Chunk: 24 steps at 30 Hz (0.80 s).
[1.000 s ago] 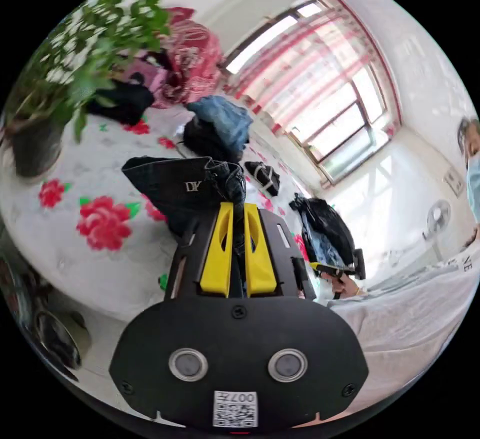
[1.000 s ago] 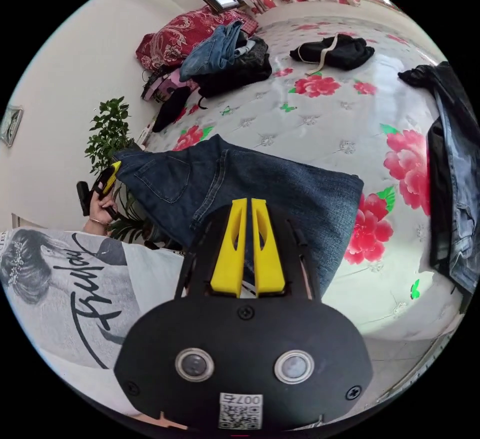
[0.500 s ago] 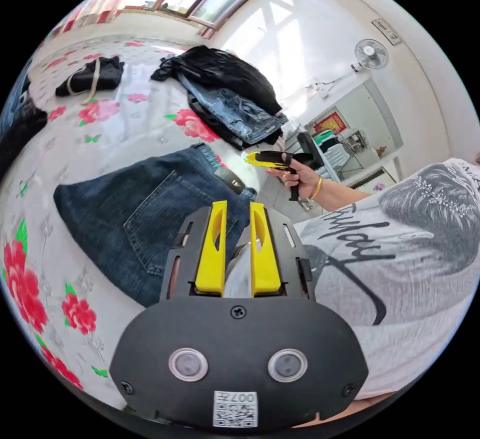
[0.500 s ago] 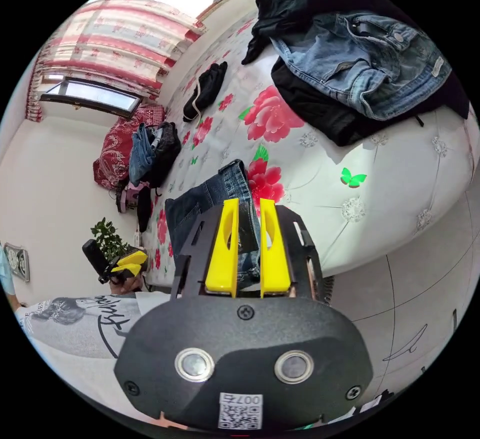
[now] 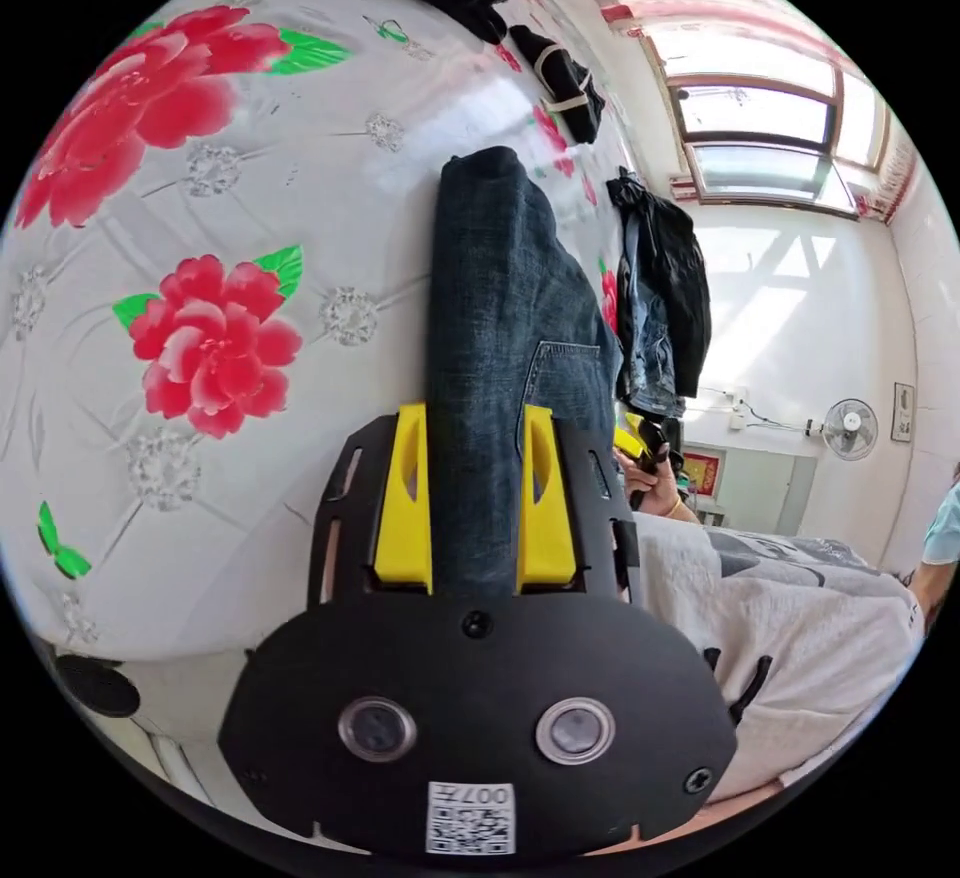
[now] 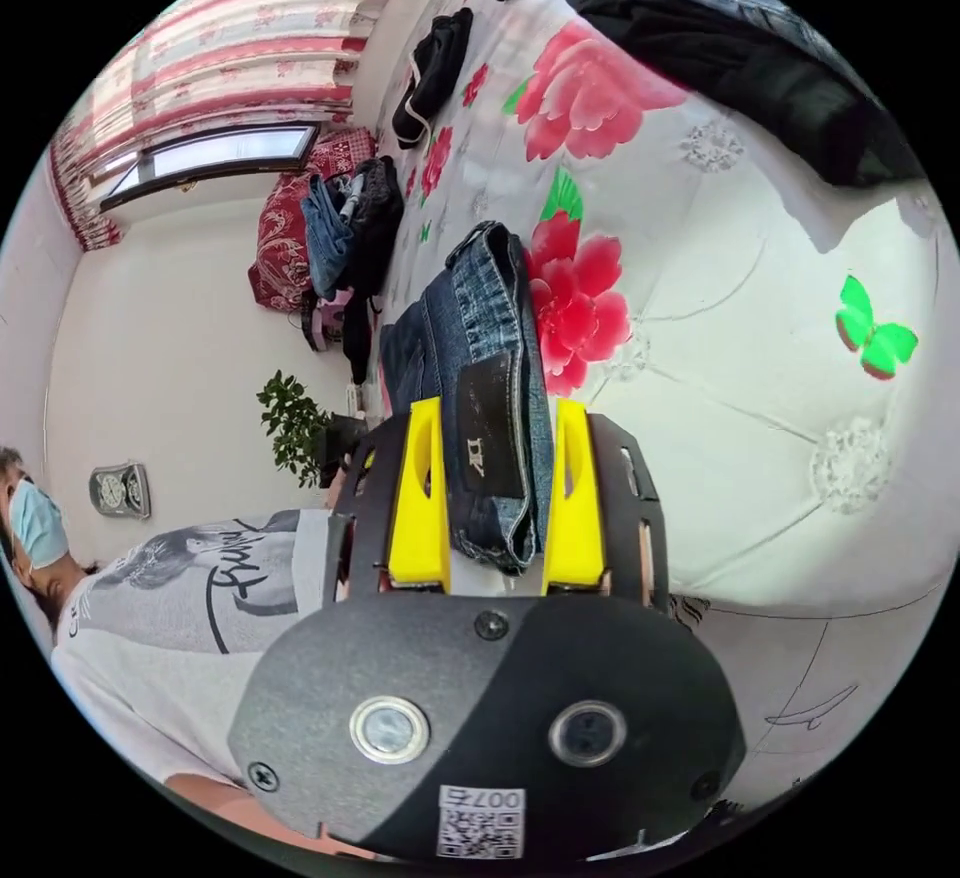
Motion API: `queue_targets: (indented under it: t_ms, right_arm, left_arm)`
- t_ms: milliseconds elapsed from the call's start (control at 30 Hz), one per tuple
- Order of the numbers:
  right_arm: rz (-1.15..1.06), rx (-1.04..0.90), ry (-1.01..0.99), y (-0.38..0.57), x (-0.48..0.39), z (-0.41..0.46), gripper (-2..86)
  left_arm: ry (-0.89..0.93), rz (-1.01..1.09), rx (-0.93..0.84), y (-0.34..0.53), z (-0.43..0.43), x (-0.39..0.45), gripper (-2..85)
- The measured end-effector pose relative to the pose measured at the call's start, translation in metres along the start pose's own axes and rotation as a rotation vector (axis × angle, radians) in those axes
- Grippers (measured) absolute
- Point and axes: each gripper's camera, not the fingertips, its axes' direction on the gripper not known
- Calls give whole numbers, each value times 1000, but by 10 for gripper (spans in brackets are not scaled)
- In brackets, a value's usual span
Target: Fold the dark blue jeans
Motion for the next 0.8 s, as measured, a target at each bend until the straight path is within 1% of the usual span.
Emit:
queue_targets:
  t_ms: [67,100,167,233,300,367,433,500,533,600,633,700,767,800]
  right_arm:
    - [1,-48,26,-17,-1,11,82]
    - [9,-89,54,-29,-2,17,73]
    - [4,-128,60,-46,-6,18,63]
    - [-27,-103,34,-64,-17,6,57]
    - [-74,-53,-16,-95,-39,-15,53]
    - [-125,-10,-34,-128,-62,-33,52]
    - [-194,41,-53,-168,-91,-55,52]
    - [-300,126,-46,-227,-141,-86,55]
    - [-327,147,-42,-242,-154,-93,56]
    - [-373,239,-20,-306,-202,-116,64]
    - [-345,279,-3,-321,-210,-121,66]
    - [-281,454,61,-367,-227,-139,74]
    - [-264,516,130,-386,-224,-141,80]
    - [-250,519,164,-390,-213,-136,83]
  left_arm:
    - [22,-3,-52,-19,22,-5,71]
    - [-16,6,-95,-33,32,-3,57]
    - [-50,52,-111,-53,39,7,46]
    - [-67,109,-89,-76,36,24,39]
    - [-1,193,-34,-116,26,50,24]
    - [25,250,-2,-155,19,74,18]
    - [12,335,23,-200,12,103,16]
    - [17,431,66,-265,-2,142,20]
    - [22,444,82,-283,-6,151,22]
    - [15,451,169,-351,-25,182,37]
    - [-2,438,195,-367,-29,188,40]
    - [-152,352,310,-411,-41,195,51]
    - [-289,299,359,-421,-36,185,58]
    - [-343,294,346,-417,-23,173,67]
